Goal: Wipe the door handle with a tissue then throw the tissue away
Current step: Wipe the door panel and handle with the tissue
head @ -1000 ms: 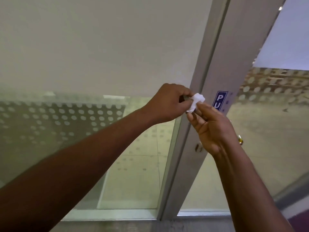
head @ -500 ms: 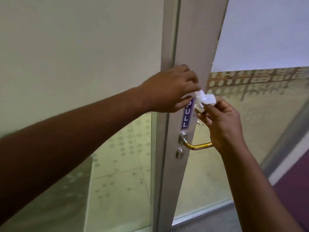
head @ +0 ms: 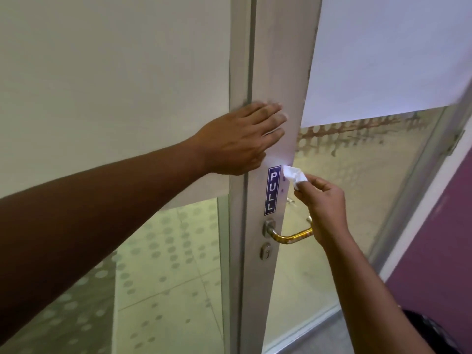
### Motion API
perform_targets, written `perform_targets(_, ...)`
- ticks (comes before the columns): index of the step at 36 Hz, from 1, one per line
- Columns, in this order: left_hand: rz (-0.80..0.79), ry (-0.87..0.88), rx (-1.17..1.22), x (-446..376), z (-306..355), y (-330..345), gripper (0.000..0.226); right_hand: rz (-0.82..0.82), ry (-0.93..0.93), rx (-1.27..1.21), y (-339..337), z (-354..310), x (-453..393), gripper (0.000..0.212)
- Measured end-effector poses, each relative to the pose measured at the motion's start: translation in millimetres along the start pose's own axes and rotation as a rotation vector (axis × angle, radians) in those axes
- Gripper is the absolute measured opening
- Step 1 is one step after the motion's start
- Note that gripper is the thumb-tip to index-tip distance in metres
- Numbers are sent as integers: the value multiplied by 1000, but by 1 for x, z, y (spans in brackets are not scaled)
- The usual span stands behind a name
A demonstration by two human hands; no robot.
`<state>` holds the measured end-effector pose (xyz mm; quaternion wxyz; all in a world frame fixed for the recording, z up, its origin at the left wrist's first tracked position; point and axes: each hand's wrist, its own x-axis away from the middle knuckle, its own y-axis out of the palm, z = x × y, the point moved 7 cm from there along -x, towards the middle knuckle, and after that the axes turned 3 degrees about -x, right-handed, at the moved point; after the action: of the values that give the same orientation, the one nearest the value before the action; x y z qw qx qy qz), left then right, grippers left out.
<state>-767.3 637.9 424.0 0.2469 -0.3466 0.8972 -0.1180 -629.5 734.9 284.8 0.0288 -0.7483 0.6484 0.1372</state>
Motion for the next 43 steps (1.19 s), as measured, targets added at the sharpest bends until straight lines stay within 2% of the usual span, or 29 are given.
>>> perform_targets(3,-19,5,-43,0,0,7,61,13,-87,127,5,-1,-9,48)
perform_targets(9,-45,52,-79,2,5,11,66,139,-381,374,15,-26,-12,29)
perform_targets(15,-76,63,-129,0,6,16,67,161,-653,516,27,-37,-15,30)
perform_targets(21,-82,58,-127,-1,6,18,67,191,-794,551,30,-32,-17,24)
perform_targets(26,-80,53,-118,-1,7,18,67,222,-800,534,32,-22,-13,23)
perform_targets(29,-93,49,-116,-1,6,18,69,184,-757,534,31,-19,-11,22)
perform_targets(32,-99,51,-104,0,6,17,69,134,-601,454,21,-17,-18,22)
perform_targets(35,-106,56,-113,0,6,18,68,176,-417,243,4,-10,-28,19)
perform_targets(37,-102,58,-130,0,7,19,67,212,-369,152,-2,-9,-29,19)
perform_targets(40,-109,66,-159,1,8,21,68,230,-417,166,3,-15,-25,20)
perform_targets(43,-126,65,-165,1,7,24,70,215,-562,340,17,-23,-18,22)
